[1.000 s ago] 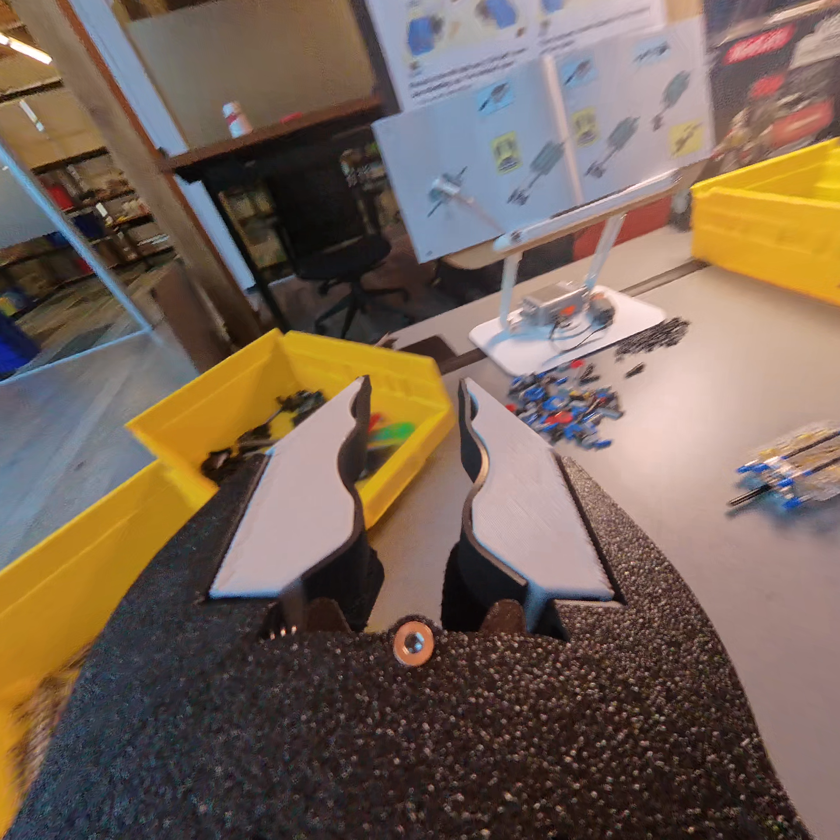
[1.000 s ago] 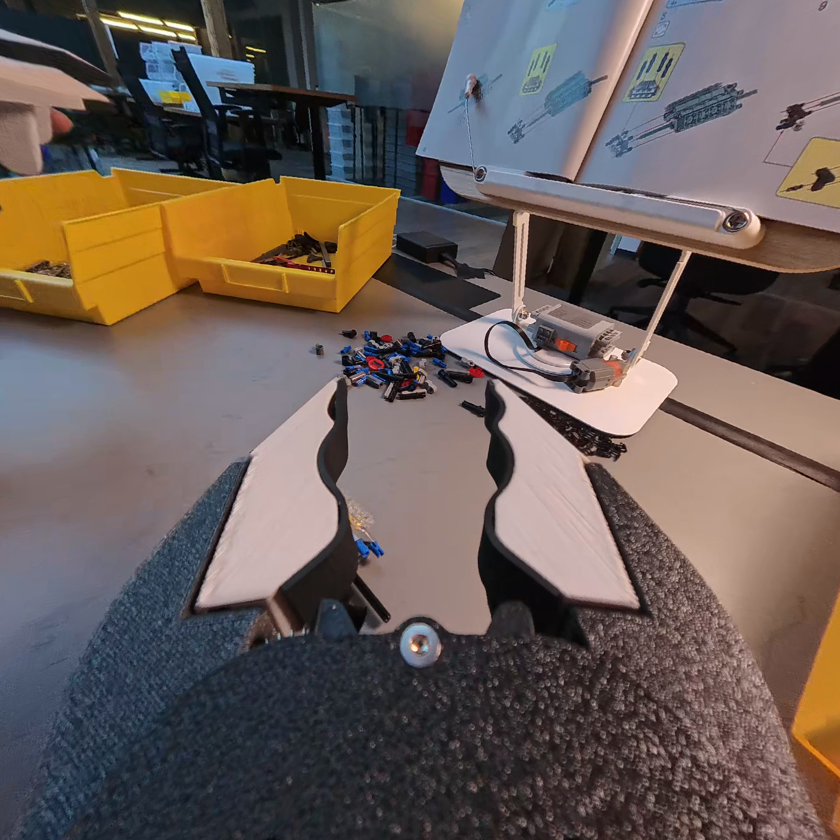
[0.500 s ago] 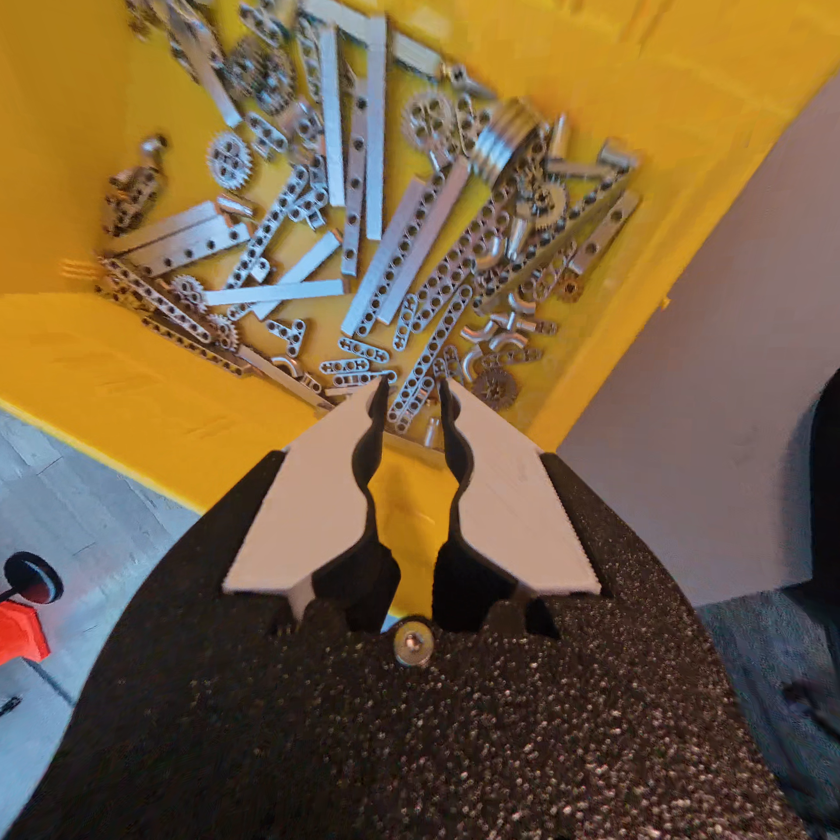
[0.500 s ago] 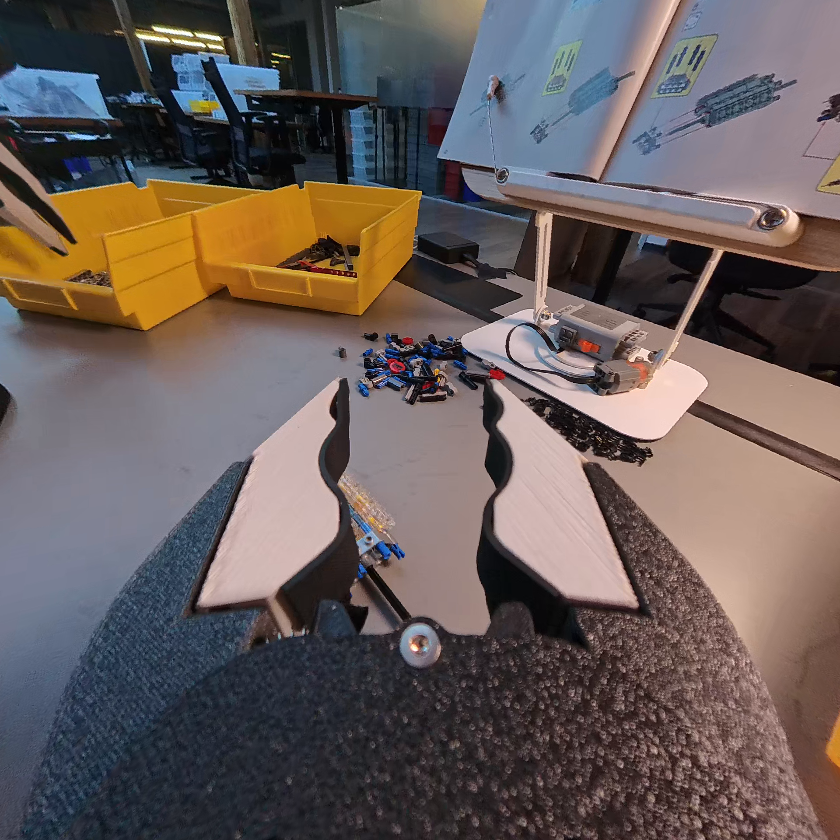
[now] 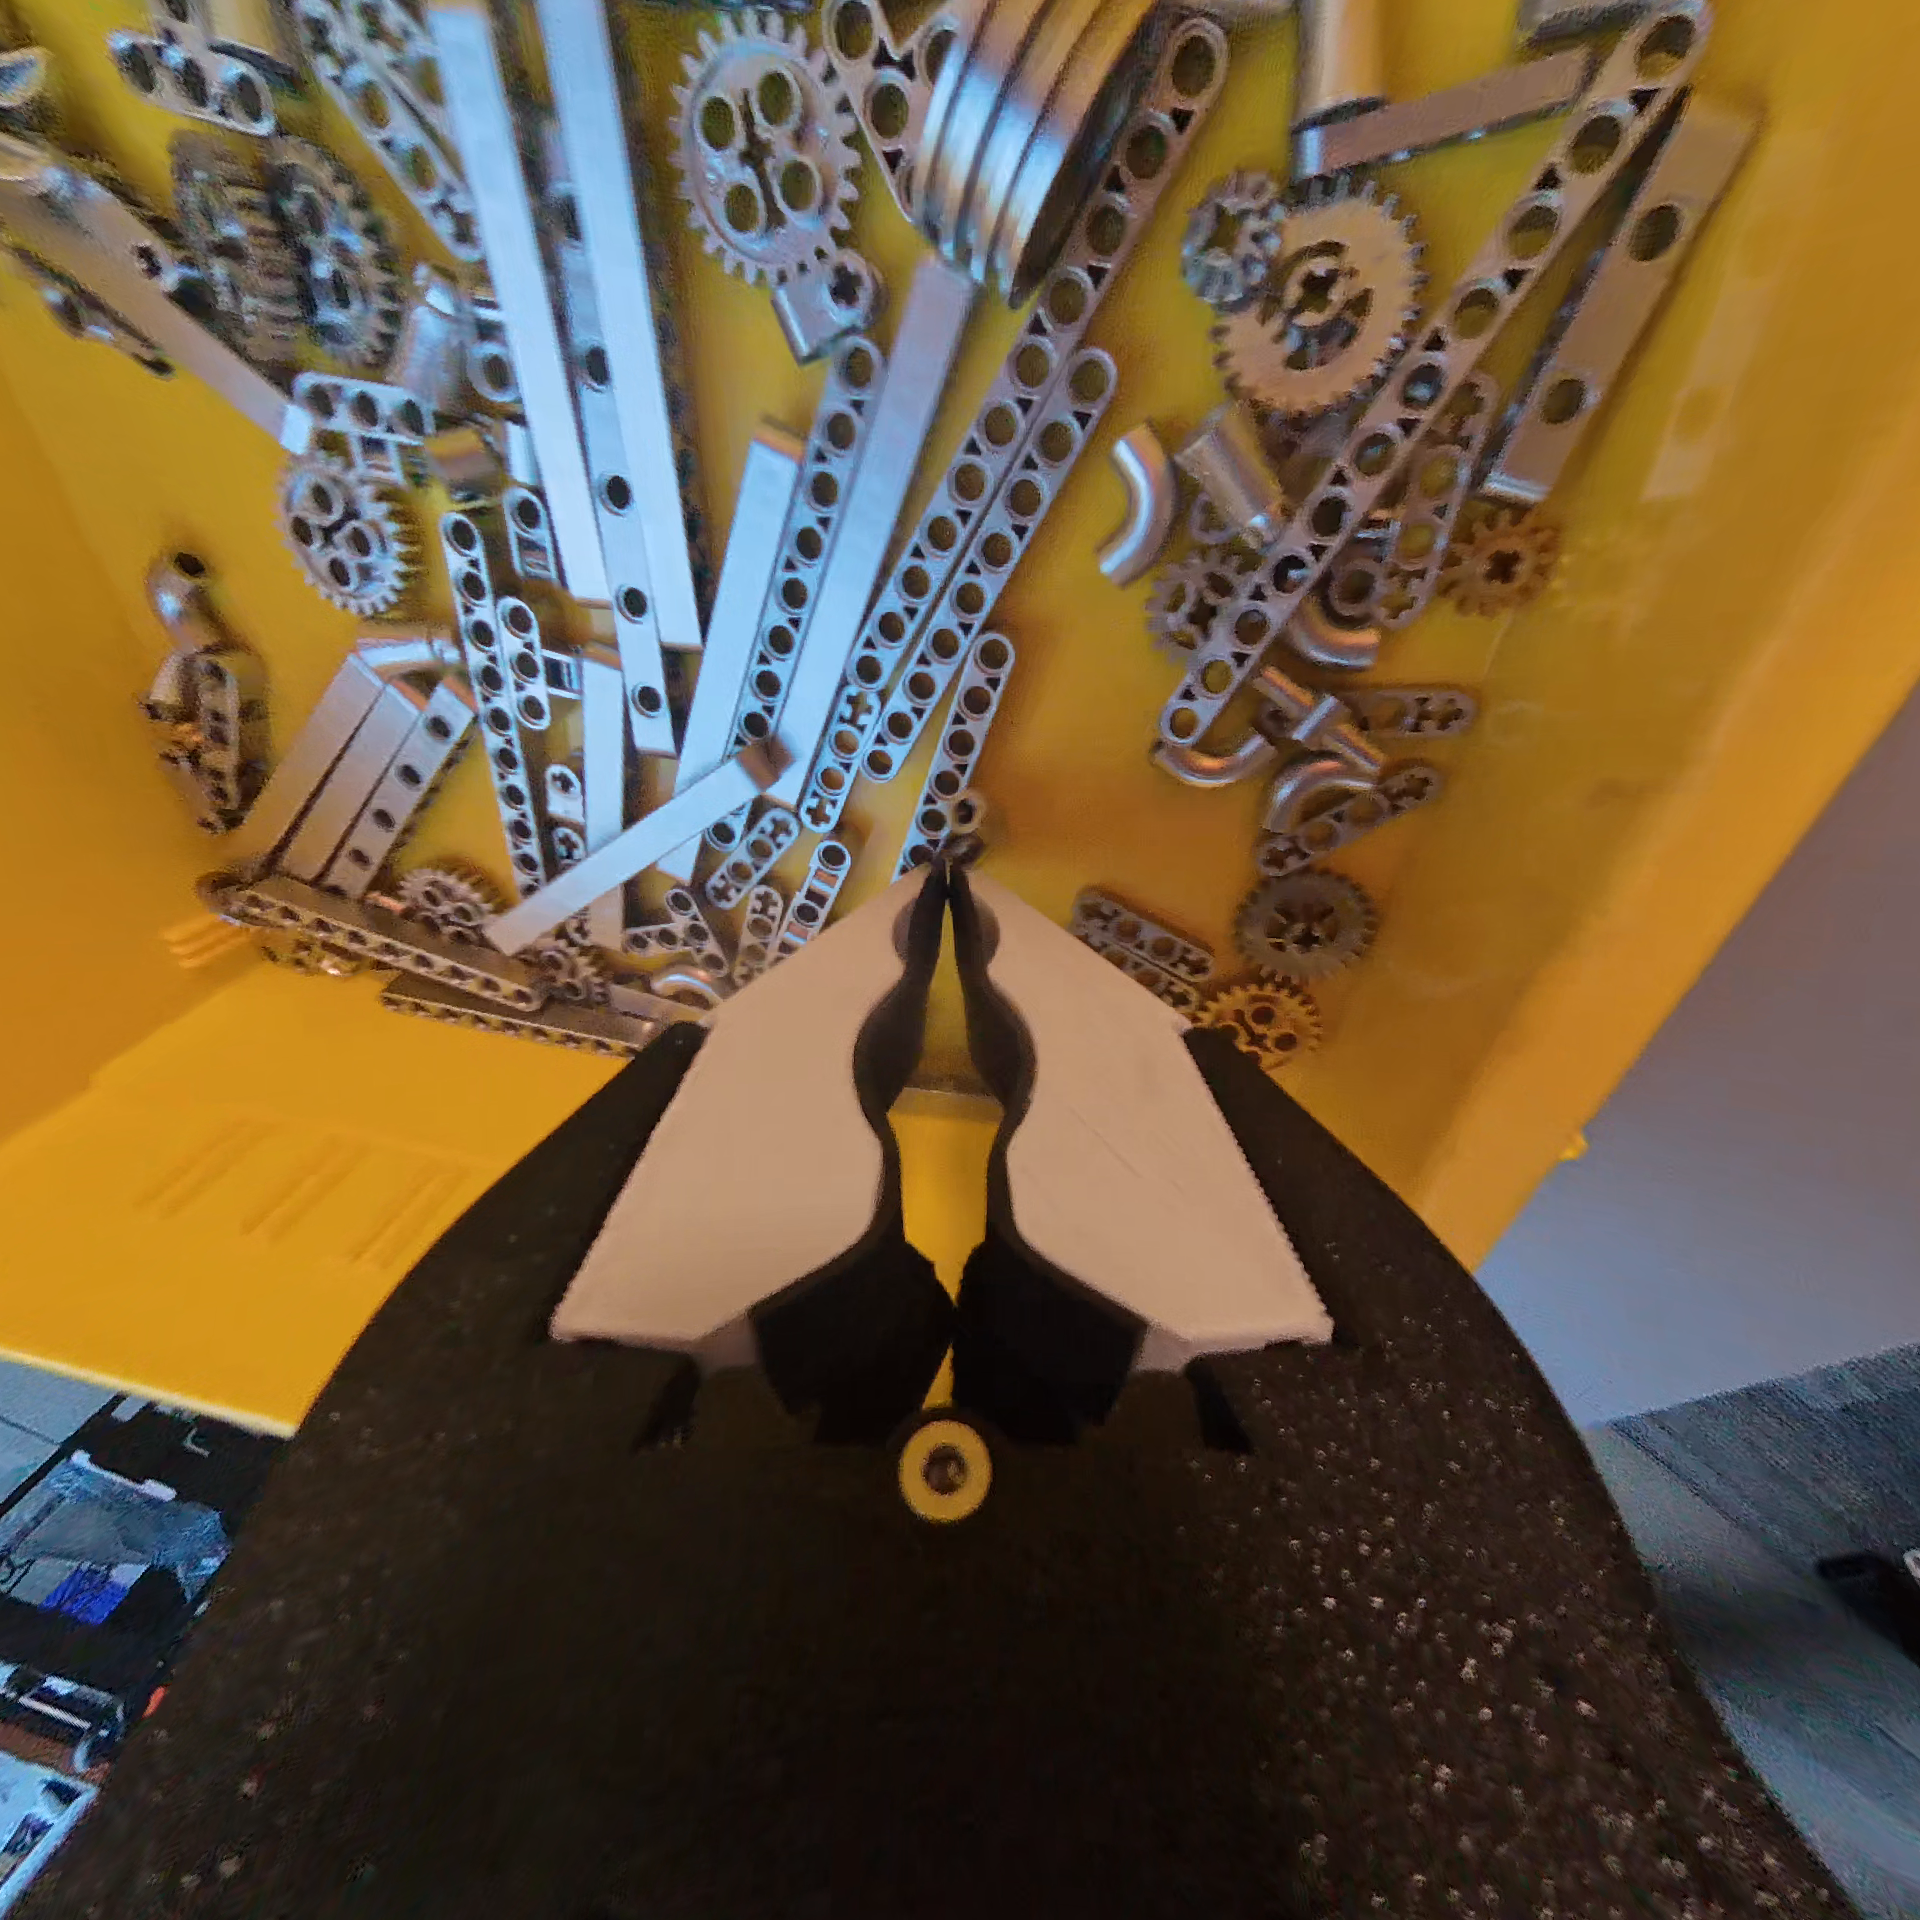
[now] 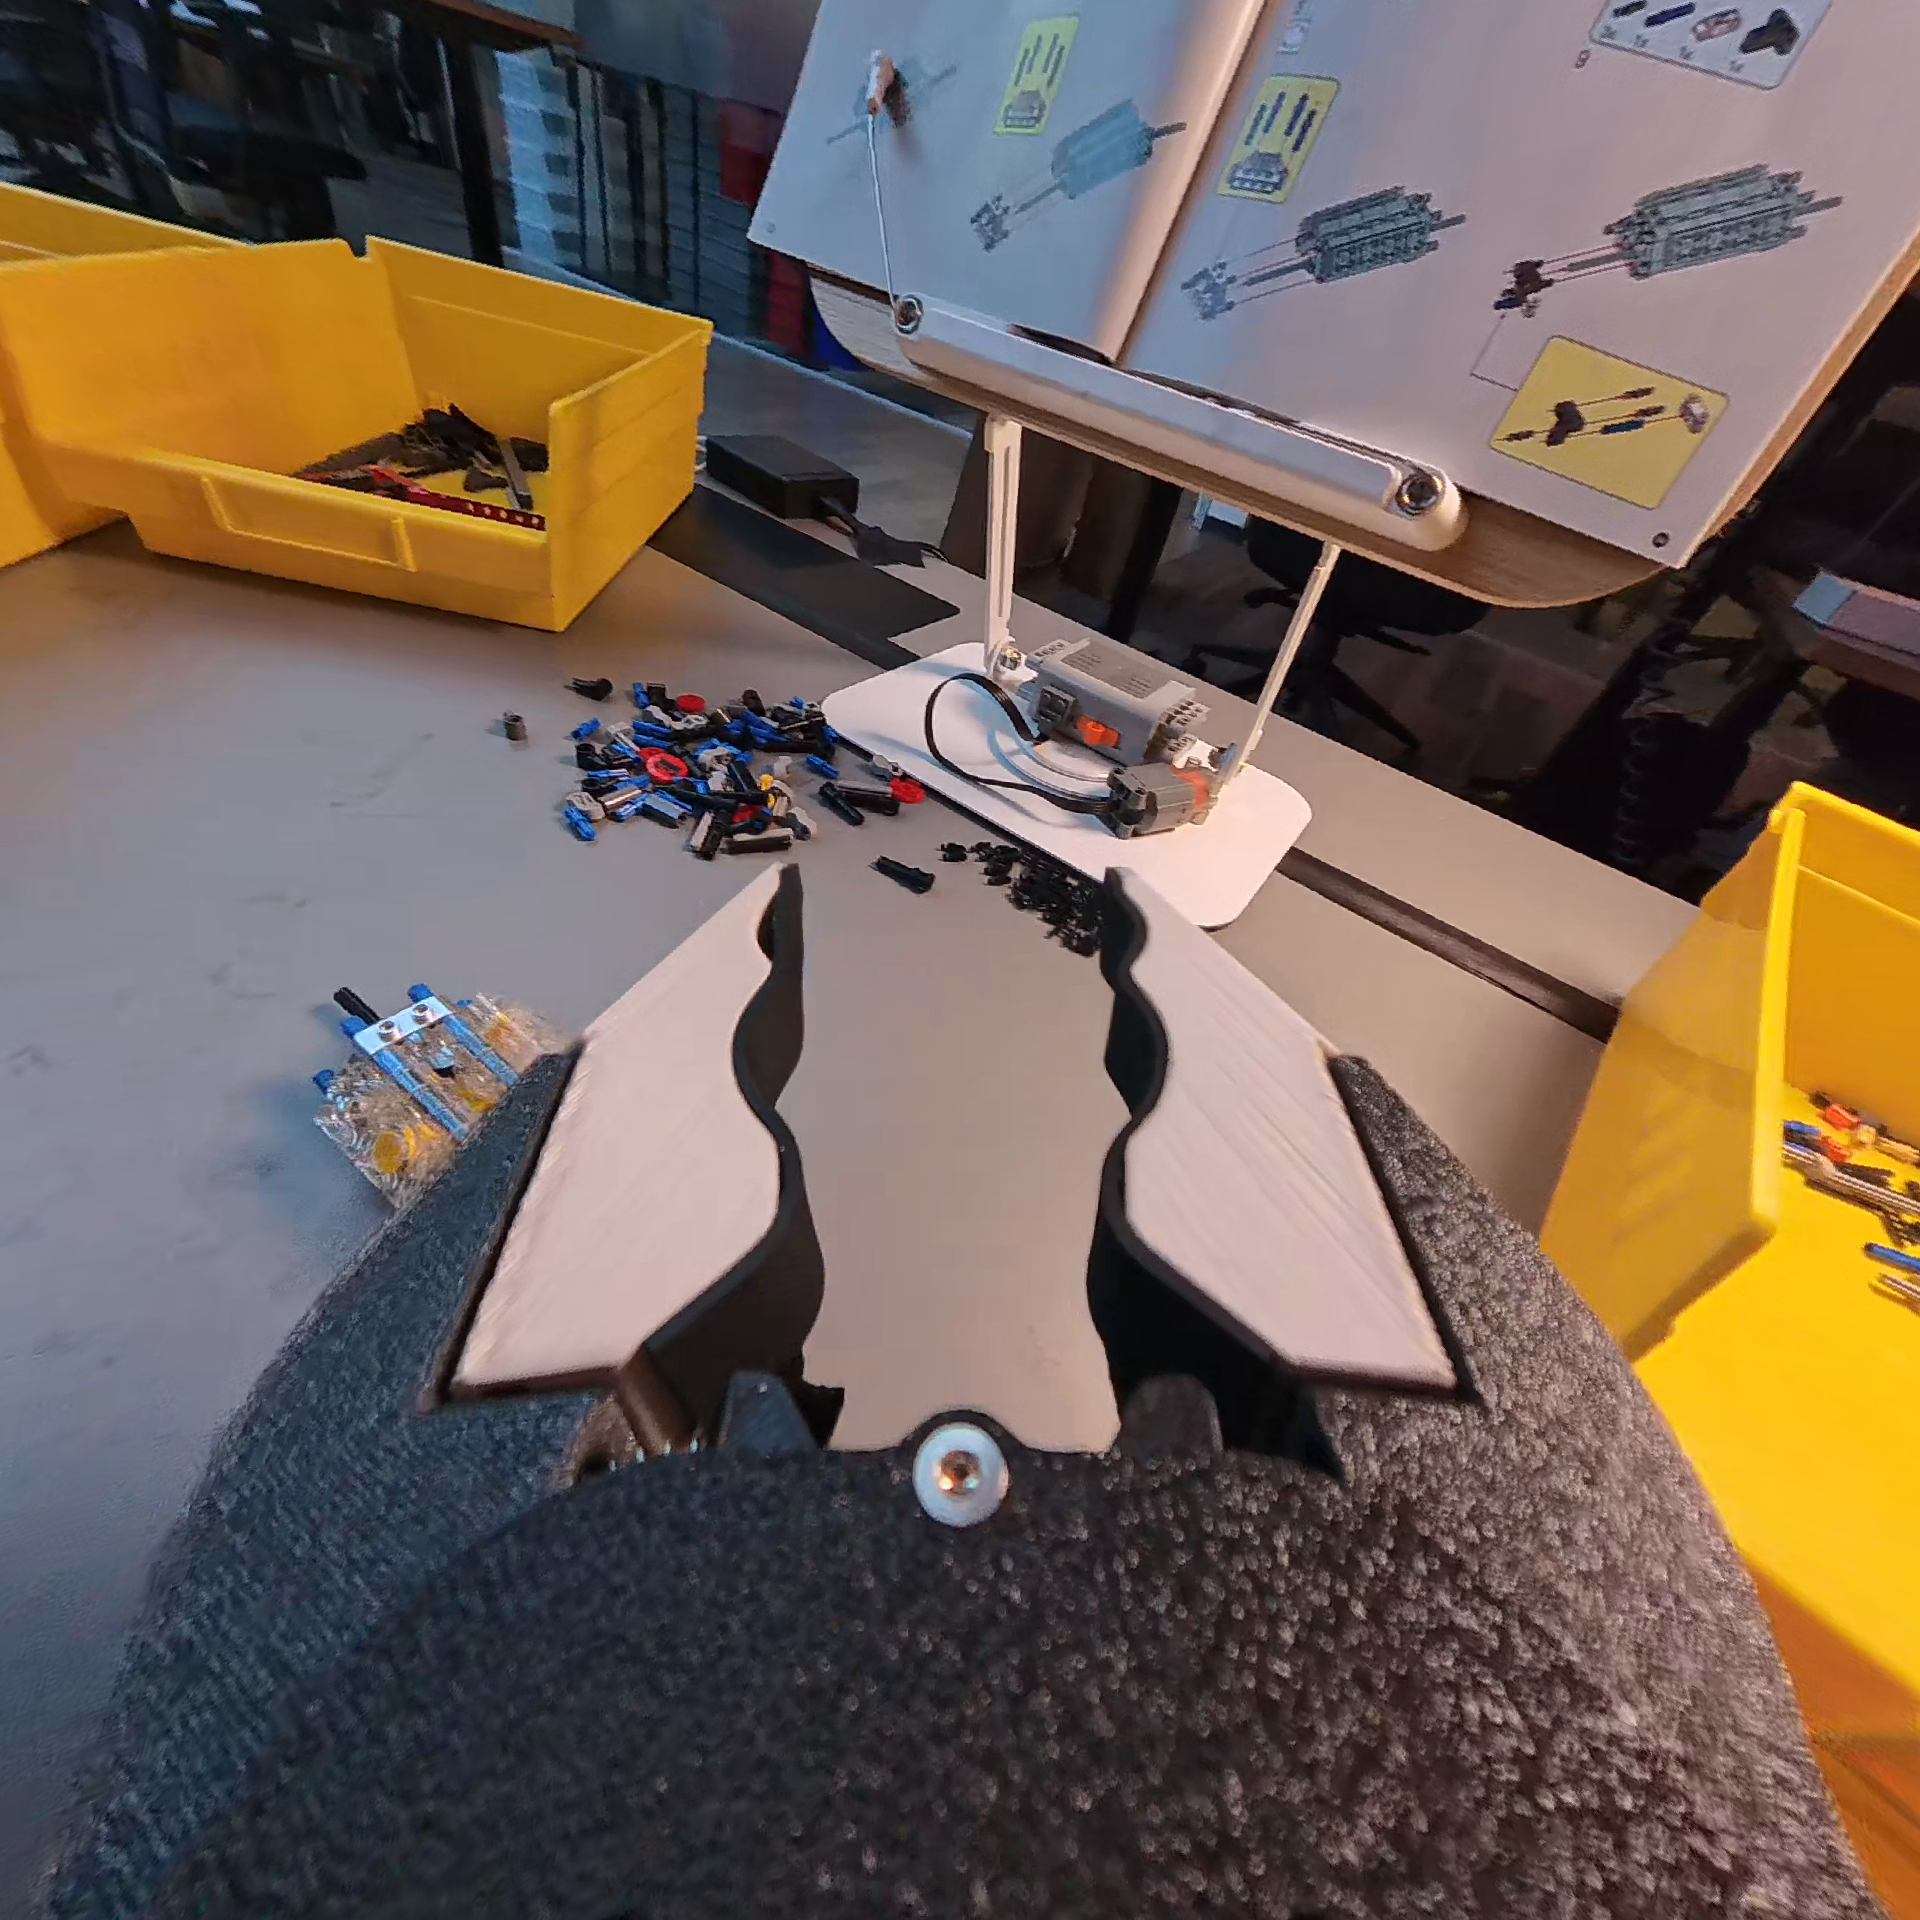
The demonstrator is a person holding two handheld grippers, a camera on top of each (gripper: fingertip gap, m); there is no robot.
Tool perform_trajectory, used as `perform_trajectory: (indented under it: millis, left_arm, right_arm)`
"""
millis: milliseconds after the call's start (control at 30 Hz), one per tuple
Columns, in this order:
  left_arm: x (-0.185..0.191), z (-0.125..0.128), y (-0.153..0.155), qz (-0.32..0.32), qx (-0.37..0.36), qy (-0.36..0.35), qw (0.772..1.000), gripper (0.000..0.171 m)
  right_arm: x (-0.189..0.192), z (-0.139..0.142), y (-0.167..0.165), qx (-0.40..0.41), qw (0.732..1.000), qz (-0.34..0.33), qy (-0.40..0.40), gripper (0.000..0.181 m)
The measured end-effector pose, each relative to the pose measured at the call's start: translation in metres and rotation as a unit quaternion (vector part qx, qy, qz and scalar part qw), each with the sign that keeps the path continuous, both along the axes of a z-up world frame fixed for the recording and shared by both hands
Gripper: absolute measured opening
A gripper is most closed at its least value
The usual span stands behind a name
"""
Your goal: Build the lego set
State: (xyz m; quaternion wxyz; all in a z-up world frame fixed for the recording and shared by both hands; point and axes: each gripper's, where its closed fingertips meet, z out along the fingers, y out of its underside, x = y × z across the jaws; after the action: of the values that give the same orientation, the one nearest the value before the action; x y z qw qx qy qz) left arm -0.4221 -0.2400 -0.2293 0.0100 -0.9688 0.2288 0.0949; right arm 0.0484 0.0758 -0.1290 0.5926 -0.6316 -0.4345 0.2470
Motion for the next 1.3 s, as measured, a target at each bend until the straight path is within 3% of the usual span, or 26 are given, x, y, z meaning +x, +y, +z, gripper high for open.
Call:
perform_trajectory:
  millis: [167, 300, 433, 567, 767, 867, 1100, 1300]
  left_arm:
    - [-0.023, 0.021, 0.015, 0.004, 0.052, 0.028, 0.998, 0.002]
    - [-0.006, 0.03, 0.003, -0.007, 0.042, -0.017, 0.999, 0.009]
    - [0.031, 0.026, -0.007, -0.051, 0.026, -0.076, 0.995, 0.015]
    - [0.055, 0.015, 0.002, -0.085, 0.041, -0.101, 0.99, 0.022]
    - [0.076, 0.0, 0.015, -0.12, 0.038, -0.136, 0.983, 0.012]
    - [0.063, -0.007, 0.028, -0.108, 0.057, -0.106, 0.987, 0.009]
    - [0.027, 0.012, 0.051, -0.076, 0.145, -0.043, 0.986, 0.01]
    - [0.042, 0.021, 0.048, -0.093, 0.161, -0.08, 0.979, 0.011]
  right_arm:
    - [0.001, -0.003, 0.005, 0.005, 1.0, -0.012, -0.017, 0.055]
    - [-0.004, -0.006, 0.006, 0.018, 0.999, -0.013, -0.038, 0.055]
    - [-0.007, -0.011, 0.008, 0.009, 0.999, -0.016, -0.044, 0.054]
    - [-0.009, -0.015, 0.01, -0.005, 0.999, -0.022, -0.04, 0.054]
    - [-0.011, -0.012, 0.01, 0.0, 0.998, -0.023, -0.057, 0.054]
    - [-0.01, -0.013, 0.013, -0.002, 0.997, -0.028, -0.065, 0.054]
    - [-0.019, -0.021, 0.014, -0.004, 0.996, -0.025, -0.084, 0.054]
    - [-0.026, -0.022, 0.016, -0.005, 0.996, -0.019, -0.092, 0.054]
